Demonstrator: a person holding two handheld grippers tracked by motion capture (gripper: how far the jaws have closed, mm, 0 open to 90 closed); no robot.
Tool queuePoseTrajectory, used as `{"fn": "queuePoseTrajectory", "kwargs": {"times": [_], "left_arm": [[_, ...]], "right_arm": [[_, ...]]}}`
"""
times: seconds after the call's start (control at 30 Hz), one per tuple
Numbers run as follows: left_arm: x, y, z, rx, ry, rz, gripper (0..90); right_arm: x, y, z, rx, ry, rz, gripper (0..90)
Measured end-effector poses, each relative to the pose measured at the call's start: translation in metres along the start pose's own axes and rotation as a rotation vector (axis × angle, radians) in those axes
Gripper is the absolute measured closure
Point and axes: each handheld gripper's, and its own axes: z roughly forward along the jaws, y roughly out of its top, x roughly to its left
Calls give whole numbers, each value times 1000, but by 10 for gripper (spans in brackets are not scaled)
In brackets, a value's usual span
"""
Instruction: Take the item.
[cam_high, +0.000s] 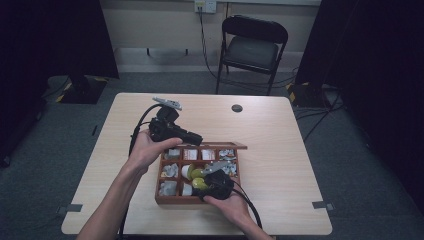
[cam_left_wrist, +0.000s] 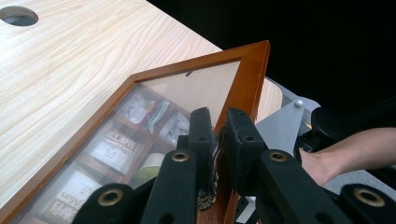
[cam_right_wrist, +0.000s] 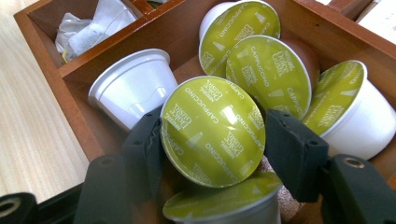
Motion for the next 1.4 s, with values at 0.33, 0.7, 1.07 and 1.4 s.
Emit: {"fn": "queuePoseTrajectory", "kwargs": {"times": [0.33,0.7,1.07,1.4], "left_arm": [[0,0,0,1,-1,0,812],[0,0,0,2,-2,0,812],[0,0,0,2,-2,1,812],[-1,-1,1,7,-2,-1,812]], "right_arm": [[-2,-3,-6,-54,12,9,402],[-4,-3,-20,-118,25,16,402],[-9,-6,-36,-166,30,47,403],[-16,-8,-52,-207,23,66,403]]}}
